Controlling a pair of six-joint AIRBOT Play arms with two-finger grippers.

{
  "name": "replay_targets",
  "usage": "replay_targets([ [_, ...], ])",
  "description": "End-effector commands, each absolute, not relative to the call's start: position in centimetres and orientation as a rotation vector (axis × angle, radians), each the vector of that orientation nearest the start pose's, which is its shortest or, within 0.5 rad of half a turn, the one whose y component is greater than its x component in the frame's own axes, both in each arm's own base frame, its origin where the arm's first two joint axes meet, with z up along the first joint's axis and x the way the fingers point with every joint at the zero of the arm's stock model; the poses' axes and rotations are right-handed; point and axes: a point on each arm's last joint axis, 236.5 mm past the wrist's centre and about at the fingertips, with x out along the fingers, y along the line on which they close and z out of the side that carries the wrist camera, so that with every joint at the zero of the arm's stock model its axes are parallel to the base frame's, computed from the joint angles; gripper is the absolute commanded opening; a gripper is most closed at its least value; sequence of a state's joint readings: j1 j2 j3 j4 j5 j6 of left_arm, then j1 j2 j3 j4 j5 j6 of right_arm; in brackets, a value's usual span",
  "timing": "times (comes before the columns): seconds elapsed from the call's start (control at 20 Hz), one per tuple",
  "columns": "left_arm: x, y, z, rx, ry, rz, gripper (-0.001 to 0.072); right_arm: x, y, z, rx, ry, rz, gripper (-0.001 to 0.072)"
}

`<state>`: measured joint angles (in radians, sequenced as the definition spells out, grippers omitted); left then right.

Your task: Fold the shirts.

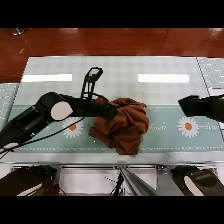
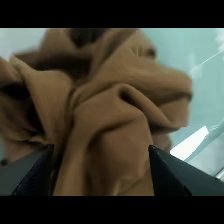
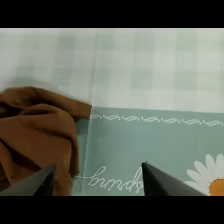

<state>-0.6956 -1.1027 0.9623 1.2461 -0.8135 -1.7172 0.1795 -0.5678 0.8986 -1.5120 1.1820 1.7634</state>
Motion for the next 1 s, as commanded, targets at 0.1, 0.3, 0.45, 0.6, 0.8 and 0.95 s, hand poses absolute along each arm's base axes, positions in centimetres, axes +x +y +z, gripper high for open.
replay_targets([
  [0.1, 29.8, -15.4, 3.1, 0.112, 1.244, -0.347, 0.0703, 28.1, -1.9, 6.5, 0.147, 1.041, -0.161, 0.0620],
  [0.3, 24.0, -12.5, -3.3, -0.293, 1.468, -0.266, 0.0702, 23.2, -6.9, 1.6, 0.317, 1.214, -0.294, 0.0620],
  [0.45, 19.0, -19.0, -6.9, -0.656, 1.524, -0.483, 0.0702, 23.5, 2.0, -1.5, 0.688, 1.212, 0.019, 0.0620],
  [0.6, 20.1, -21.6, -6.5, -0.905, 1.377, -0.540, 0.0702, 23.5, 6.4, -3.7, 0.831, 1.185, 0.131, 0.0620],
  [0.8, 22.9, -22.8, -6.0, -0.902, 1.258, -0.540, 0.0702, 22.8, 7.7, -5.4, 0.761, 1.224, 0.137, 0.0620],
  [0.95, 23.2, -24.7, -6.9, -0.794, 1.267, -0.582, 0.0536, 22.1, 9.7, -6.3, 0.733, 1.288, 0.186, 0.0620],
])
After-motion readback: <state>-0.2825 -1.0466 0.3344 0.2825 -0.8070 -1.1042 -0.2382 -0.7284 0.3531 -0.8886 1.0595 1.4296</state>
